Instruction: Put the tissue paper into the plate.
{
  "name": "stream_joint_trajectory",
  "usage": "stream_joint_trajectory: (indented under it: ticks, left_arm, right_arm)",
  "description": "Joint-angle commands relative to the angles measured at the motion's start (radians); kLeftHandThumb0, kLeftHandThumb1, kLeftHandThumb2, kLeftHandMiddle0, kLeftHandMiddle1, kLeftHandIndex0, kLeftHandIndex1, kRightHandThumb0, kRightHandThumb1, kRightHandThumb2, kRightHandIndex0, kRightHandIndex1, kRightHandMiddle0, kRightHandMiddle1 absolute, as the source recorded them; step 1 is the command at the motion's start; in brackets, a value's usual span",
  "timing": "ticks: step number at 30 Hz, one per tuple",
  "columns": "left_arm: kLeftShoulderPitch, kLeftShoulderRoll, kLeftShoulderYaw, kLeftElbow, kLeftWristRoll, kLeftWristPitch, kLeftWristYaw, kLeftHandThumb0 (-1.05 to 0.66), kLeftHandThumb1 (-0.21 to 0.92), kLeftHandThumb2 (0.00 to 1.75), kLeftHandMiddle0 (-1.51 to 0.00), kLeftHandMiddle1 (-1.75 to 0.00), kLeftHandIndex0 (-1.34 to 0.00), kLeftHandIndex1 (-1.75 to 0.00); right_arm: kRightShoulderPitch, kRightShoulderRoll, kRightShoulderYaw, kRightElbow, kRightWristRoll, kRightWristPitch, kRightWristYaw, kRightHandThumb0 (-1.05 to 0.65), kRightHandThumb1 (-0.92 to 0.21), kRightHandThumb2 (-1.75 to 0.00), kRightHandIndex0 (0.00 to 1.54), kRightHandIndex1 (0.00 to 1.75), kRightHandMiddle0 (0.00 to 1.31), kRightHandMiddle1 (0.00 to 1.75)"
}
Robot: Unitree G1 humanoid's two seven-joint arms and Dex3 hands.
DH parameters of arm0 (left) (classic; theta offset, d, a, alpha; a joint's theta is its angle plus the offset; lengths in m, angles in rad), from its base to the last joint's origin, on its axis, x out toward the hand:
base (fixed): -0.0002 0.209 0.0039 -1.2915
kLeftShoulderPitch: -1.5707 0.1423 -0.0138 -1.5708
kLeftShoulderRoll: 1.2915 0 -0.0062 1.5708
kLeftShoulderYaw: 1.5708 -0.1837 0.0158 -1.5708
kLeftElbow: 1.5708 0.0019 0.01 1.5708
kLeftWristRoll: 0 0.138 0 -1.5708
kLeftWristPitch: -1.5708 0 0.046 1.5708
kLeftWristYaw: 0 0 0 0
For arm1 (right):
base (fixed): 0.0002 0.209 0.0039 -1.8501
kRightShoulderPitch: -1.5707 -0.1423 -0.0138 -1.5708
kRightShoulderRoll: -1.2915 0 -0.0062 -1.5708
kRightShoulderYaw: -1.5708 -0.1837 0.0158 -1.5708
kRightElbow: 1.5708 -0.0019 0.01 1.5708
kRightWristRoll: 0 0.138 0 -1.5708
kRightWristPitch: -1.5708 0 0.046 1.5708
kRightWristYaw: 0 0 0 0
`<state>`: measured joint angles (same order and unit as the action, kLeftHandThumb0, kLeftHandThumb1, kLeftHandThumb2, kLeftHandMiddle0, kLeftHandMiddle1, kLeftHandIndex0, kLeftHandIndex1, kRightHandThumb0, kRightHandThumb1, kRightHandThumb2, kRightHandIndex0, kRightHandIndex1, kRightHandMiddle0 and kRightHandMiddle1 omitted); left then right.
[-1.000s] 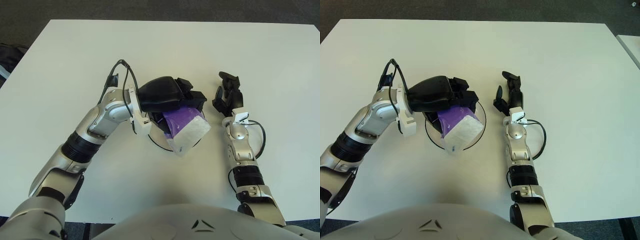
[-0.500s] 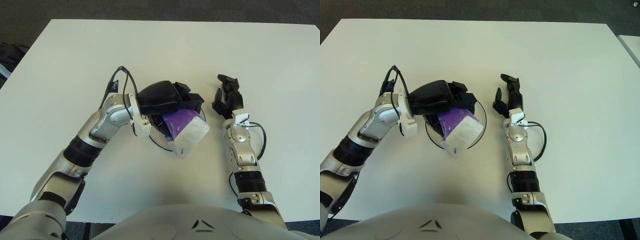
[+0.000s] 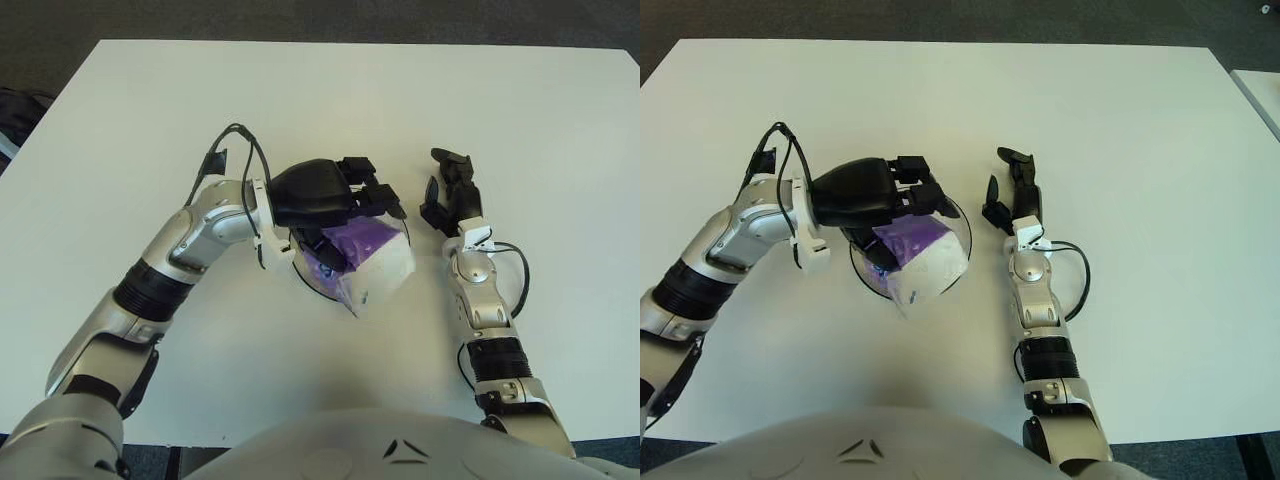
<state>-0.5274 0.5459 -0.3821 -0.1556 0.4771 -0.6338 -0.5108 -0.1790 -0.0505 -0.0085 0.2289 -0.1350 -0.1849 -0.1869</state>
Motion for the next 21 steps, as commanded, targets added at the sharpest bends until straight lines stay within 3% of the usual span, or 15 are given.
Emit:
stream_joint_trajectory:
  ticks: [1,8,12,21]
  left_arm:
    - [-0.01,0.02,0.013,-0.005,0.078,-0.035,0.019,-0.91,0.92,0.69,0.0,-0.03,0.0,-0.02]
    - [-0.002,0.013,0.025,0.002,0.104,-0.039,0.043,-0.79,0.91,0.48,0.0,0.0,0.0,0.0]
    - [0.006,0.011,0.032,0.018,0.119,-0.051,0.069,-0.8,0.92,0.47,0.0,0.0,0.0,0.0]
    - [0.015,0.012,0.037,0.051,0.139,-0.084,0.115,-0.96,0.92,0.69,0.0,0.0,0.0,0.0]
  right_arm:
    - [0.111,-0.032,0.003,0.234,0.007,-0.034,0.058,-0.74,-0.92,-0.91,0.28,0.47,0.0,1.0]
    - [0.139,0.024,0.025,0.13,-0.003,0.02,0.02,-0.69,-0.92,-0.88,0.28,0.59,0.0,1.08]
    - [0.134,0.027,0.01,0.147,0.016,0.03,0.025,-0.69,-0.92,-0.85,0.28,0.61,0.0,1.09]
    - [0.145,0.052,-0.009,0.108,0.03,0.08,0.016,-0.7,-0.92,-0.81,0.25,0.61,0.0,1.06]
